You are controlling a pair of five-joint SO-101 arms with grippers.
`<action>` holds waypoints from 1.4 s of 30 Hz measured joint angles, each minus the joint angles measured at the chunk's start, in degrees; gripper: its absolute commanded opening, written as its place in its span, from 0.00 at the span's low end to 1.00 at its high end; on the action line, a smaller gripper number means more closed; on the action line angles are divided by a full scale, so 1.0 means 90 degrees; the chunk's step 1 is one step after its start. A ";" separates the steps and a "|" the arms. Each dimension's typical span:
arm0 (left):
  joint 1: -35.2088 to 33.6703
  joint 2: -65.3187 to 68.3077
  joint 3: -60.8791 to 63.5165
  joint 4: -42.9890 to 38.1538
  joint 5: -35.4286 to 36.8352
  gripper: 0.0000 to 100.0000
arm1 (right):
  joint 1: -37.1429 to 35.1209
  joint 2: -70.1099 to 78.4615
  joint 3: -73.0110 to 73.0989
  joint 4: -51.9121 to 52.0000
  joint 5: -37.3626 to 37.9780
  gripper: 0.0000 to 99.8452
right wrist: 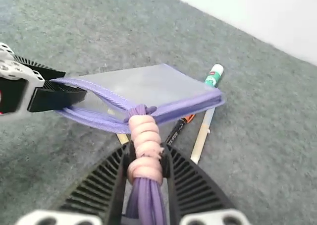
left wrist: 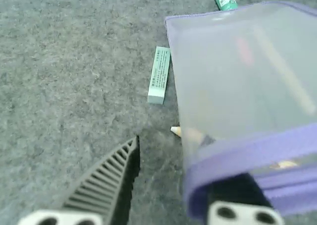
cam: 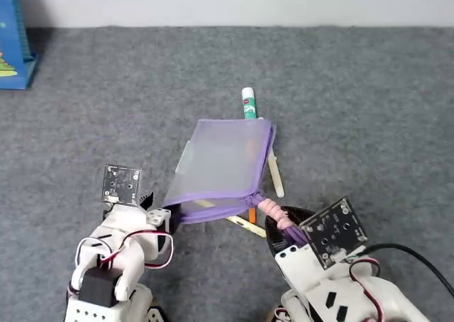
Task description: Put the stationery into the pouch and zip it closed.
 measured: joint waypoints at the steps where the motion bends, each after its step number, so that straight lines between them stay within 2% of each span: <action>1: 0.0000 0.0000 0.0000 -0.0020 -0.0020 0.01 | 0.0000 0.0000 0.0000 0.0000 0.0000 0.01; 6: 0.0020 -0.0010 0.0000 -0.0127 0.0020 0.01 | -0.0010 0.0000 0.0000 0.0000 -0.0039 0.04; 11: -0.0166 0.0039 -0.0254 -0.0137 0.0215 0.01 | -0.0010 0.0010 0.0000 0.0117 -0.0430 0.22; 19: -0.1260 0.0068 -0.1475 -0.0137 0.0537 0.01 | 0.0039 0.0000 0.0000 0.0156 -0.0537 0.23; 22: -0.1573 0.0068 -0.1915 -0.0137 0.0547 0.01 | 0.0527 0.0186 0.0078 0.0068 -0.0537 0.23; 28: -0.2471 0.0068 -0.2383 -0.0137 0.0547 0.01 | 0.1700 0.1514 0.0791 -0.1016 -0.0537 0.23; 33: -0.2901 0.0068 -0.2383 -0.0059 0.0274 0.01 | 0.1827 0.2813 0.1094 -0.2149 -0.0547 0.23; 42: -0.2930 0.0068 -0.2383 0.0742 0.0234 0.01 | 0.1817 0.5538 0.1094 -0.4142 -0.0557 0.23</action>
